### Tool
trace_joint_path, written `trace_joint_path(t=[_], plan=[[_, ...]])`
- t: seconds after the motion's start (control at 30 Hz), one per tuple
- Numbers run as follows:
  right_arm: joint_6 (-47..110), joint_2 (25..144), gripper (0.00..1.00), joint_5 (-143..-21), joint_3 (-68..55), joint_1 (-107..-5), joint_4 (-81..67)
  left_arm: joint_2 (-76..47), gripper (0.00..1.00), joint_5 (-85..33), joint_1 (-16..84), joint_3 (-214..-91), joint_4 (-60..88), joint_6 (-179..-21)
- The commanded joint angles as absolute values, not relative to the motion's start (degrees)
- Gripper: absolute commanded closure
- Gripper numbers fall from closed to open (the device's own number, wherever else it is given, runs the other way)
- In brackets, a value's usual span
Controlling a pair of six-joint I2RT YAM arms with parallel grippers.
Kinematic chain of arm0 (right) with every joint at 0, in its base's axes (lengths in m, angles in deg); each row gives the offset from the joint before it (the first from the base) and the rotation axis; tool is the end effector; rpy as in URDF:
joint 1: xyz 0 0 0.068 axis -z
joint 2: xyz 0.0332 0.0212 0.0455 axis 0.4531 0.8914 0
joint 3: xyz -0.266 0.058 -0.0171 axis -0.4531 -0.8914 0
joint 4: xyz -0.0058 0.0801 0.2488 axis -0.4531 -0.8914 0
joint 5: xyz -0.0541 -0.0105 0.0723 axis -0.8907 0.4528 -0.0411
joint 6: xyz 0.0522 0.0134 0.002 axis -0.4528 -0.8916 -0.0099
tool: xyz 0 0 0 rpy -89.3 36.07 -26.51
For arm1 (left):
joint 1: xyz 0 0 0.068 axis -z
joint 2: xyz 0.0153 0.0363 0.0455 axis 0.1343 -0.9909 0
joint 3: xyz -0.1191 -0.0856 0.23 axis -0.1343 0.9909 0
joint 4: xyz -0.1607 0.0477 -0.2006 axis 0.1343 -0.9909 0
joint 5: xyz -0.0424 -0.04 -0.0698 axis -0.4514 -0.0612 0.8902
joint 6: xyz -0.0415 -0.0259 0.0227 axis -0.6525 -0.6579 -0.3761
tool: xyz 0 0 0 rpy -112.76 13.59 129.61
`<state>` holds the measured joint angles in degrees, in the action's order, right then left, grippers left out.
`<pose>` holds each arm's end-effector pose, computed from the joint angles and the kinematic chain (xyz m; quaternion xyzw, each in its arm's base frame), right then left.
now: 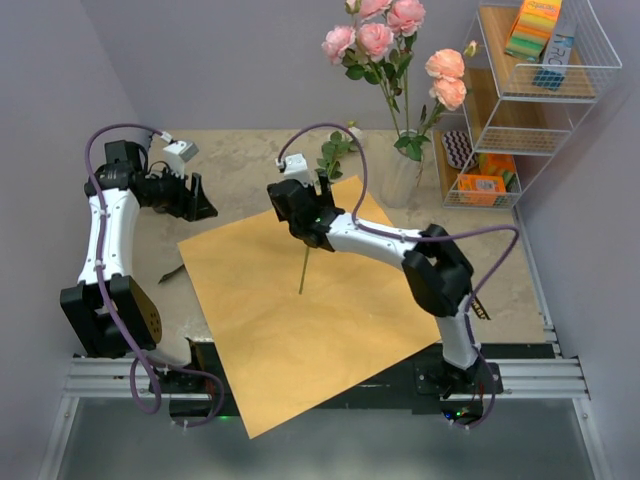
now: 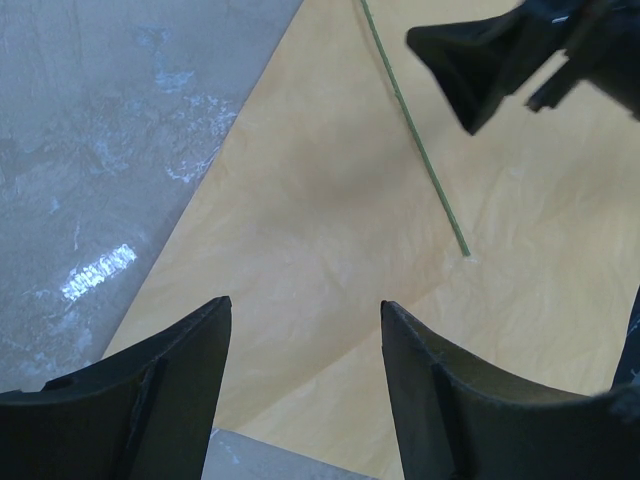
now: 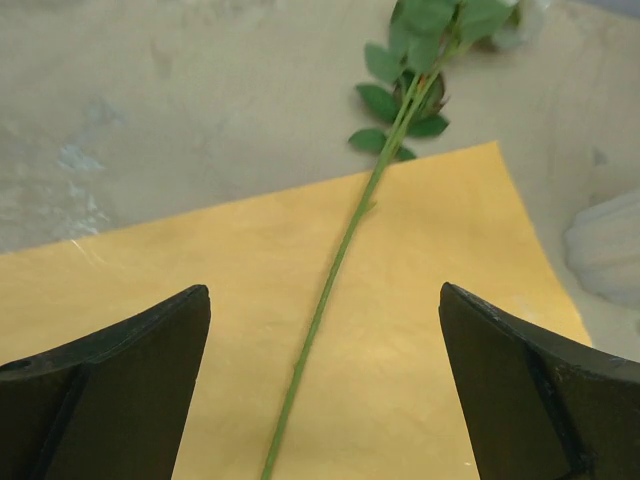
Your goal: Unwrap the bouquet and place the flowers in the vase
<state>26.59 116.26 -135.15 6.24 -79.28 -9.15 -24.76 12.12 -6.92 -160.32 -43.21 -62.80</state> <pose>0.2996 0.3465 0.2664 -0.0808 0.8068 -0.0239 0.5848 0.2937 0.0500 0.3271 0.1861 0.8747 -0.2774 0.3510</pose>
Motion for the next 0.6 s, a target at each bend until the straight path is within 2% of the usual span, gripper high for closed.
trace_joint_path(t=[0.0, 0.3, 0.57], plan=[[17.5, 123.7, 0.01, -131.3, 17.8, -75.0, -18.9, -23.7, 0.34, 13.0, -7.4, -159.8, -43.0, -61.7], [11.0, 138.4, 0.01, -127.0, 34.6, -68.3, -26.8, -23.7, 0.34, 12.6, -7.5, -159.5, -43.3, -61.0], [6.5, 145.4, 0.13, -123.4, 40.5, -65.4, -29.6, -24.1, 0.34, 11.7, -7.5, -159.5, -43.0, -60.5]])
